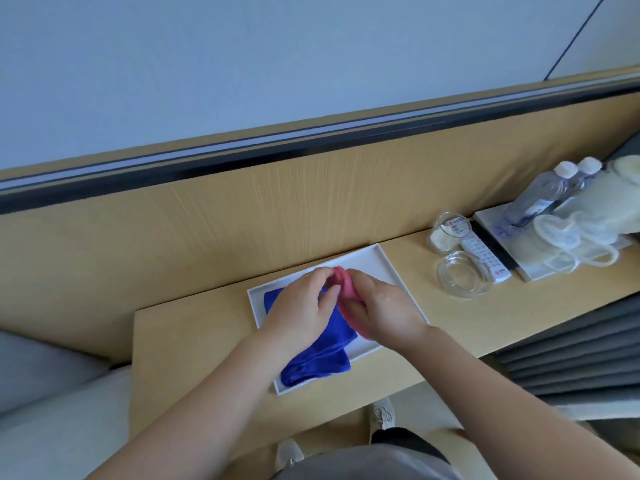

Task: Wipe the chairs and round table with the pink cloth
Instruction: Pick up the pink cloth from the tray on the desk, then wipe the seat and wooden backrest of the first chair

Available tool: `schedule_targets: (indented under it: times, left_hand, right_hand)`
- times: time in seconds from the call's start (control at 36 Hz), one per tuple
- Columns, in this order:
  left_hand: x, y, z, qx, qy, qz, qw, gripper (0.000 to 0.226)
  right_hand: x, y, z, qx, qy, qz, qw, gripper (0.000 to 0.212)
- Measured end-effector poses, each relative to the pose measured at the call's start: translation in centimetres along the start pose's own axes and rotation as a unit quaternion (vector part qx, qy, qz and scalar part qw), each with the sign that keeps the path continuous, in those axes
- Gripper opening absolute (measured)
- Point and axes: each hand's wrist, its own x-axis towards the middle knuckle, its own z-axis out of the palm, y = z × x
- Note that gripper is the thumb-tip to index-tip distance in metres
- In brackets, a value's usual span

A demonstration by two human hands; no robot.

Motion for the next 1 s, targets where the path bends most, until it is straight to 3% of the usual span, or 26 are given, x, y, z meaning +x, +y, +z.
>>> schedule_targets:
  times: [0.08, 0.19, 0.31, 0.42, 0.56, 0.75, 1.0]
  left_hand:
    - [-0.4, 0.6, -0.4, -0.043, -0.023, 0.026, 0.998, 0.012]
    - [-1.2, 1.8, 0.3, -0.094, -0.065, 0.061, 0.992, 0.002]
    - [-2.0, 3.3, 1.6, -0.088, -0.112, 0.102, 0.985, 0.011]
    - [-2.7, 4.6, 2.5, -0.077, -0.151, 0.126, 0.977, 0.010]
    - [-3.7, 6.8, 4.3, -0.042, -0.167, 0.147, 0.974, 0.014]
    - [-6.9, 11.6, 10.0, 0.034, -0.207, 0.176, 0.962, 0.032]
    - [-17.9, 19.2, 21.6, 0.047, -0.316, 0.203, 0.926, 0.025]
  right_hand:
    - [-1.6, -1.0, 0.0, 0.004, -0.007, 0.005, 1.000, 0.019]
    - [-4.8, -1.7, -0.3, 0.019, -0.002, 0.035, 0.999, 0.038]
    - [-7.8, -1.8, -0.9, 0.003, 0.036, 0.094, 0.995, 0.024]
    - [-10.6, -1.4, -2.2, 0.045, 0.014, 0.145, 0.988, 0.012]
    - [-15.3, -0.8, -4.4, 0.061, 0.049, 0.203, 0.976, 0.023]
    - [-25.3, 0.5, -8.4, -0.003, 0.174, 0.301, 0.938, 0.026]
    - [-42.6, 0.7, -12.7, -0.067, 0.186, 0.347, 0.917, 0.021]
